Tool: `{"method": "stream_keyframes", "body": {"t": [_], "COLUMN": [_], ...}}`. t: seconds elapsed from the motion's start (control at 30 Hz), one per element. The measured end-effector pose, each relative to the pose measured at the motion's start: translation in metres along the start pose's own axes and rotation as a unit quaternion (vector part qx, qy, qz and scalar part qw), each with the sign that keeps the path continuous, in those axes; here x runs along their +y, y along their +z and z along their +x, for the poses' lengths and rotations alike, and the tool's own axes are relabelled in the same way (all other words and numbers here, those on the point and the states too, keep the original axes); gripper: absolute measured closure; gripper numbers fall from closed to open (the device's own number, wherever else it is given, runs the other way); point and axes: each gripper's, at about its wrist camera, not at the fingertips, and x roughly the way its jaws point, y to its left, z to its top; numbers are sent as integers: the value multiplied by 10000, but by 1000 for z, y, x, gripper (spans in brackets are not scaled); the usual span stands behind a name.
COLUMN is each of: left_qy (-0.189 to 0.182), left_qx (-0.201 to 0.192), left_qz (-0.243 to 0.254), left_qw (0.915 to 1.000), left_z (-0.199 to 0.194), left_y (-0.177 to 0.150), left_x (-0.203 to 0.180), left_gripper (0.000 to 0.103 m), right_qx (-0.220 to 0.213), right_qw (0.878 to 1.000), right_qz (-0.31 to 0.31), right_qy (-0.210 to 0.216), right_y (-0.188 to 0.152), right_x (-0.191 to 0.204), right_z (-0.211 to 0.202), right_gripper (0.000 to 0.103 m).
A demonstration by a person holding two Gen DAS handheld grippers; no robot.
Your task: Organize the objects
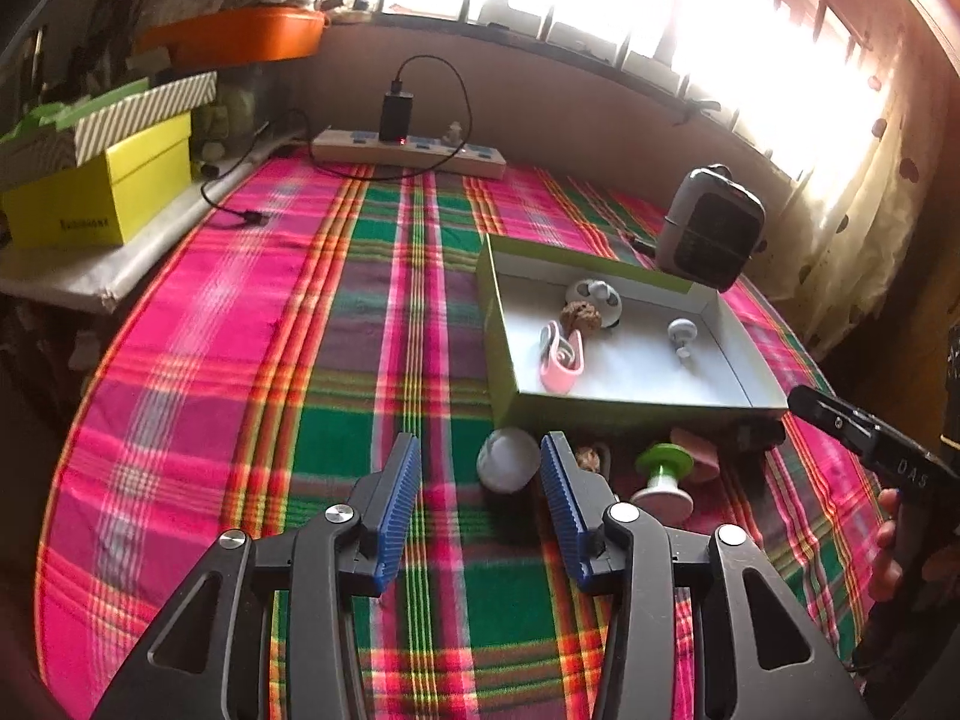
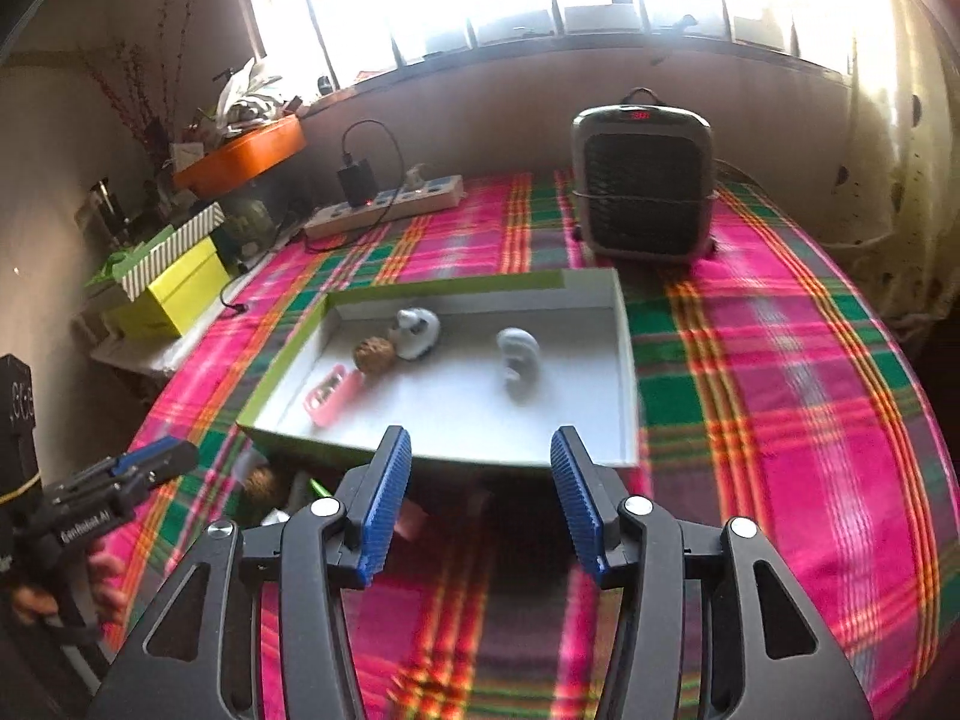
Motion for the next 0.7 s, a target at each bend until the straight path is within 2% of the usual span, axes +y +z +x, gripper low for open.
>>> {"method": "stream_keyframes", "body": {"t": [0.37,0.7], "left_qy": [-86,-27], "left_qx": [283,359], "left_qz": [74,52], "left_qw": [9995,9993], "left_z": [17,27], "left_y": [-14,-10], "left_x": [-1,1], "left_gripper": [62,62], "right_qx": [146,305], "right_qw": [9983,9976], "right_qz": [-116,-99], "right_qy": [-548,-610], "right_y": [-29,-37], "right_x": [-21,-30], "right_z": [-10,-8], "right_gripper": [52,52]}}
